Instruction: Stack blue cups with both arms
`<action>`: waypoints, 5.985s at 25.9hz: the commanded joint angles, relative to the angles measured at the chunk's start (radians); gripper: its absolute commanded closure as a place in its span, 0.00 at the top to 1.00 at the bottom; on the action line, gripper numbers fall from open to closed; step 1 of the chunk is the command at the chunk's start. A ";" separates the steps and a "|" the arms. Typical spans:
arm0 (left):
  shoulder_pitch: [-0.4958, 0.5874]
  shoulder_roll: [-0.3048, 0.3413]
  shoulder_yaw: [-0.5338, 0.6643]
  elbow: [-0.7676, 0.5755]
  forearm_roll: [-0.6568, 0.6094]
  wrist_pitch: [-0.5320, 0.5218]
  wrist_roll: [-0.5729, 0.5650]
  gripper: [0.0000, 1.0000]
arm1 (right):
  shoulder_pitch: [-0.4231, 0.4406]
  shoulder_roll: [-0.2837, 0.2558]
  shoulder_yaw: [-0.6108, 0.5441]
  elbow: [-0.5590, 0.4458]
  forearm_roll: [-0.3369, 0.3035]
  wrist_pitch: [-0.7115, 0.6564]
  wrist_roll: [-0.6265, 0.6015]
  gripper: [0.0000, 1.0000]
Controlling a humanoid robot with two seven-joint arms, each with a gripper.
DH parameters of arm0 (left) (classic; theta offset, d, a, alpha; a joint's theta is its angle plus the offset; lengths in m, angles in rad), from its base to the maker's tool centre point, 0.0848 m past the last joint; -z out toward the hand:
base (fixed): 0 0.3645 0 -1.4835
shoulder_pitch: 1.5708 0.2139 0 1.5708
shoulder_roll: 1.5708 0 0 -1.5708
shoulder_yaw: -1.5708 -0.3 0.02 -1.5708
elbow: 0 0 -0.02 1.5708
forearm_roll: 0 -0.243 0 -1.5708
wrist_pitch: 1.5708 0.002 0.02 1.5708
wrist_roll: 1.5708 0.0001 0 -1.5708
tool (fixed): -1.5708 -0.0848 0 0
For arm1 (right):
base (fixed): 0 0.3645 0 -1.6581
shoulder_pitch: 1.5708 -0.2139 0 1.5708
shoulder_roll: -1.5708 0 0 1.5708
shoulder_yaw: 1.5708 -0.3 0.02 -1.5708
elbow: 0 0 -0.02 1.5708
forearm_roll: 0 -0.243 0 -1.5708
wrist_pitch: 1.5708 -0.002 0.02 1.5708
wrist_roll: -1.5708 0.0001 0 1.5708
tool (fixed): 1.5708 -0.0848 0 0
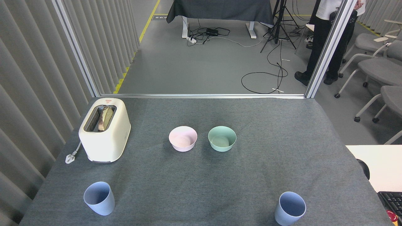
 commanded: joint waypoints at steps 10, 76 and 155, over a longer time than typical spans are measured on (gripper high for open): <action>-0.007 -0.006 0.002 -0.001 0.003 0.017 0.005 1.00 | 0.000 0.000 0.001 0.000 0.000 0.001 0.001 1.00; -0.350 0.034 -0.233 0.166 0.065 0.078 -0.002 0.69 | 0.078 -0.024 -0.064 0.015 -0.003 0.005 -0.011 1.00; 0.147 0.067 -0.150 -0.083 -0.058 0.058 0.011 1.00 | -0.238 -0.081 -0.050 0.155 0.052 -0.006 0.176 1.00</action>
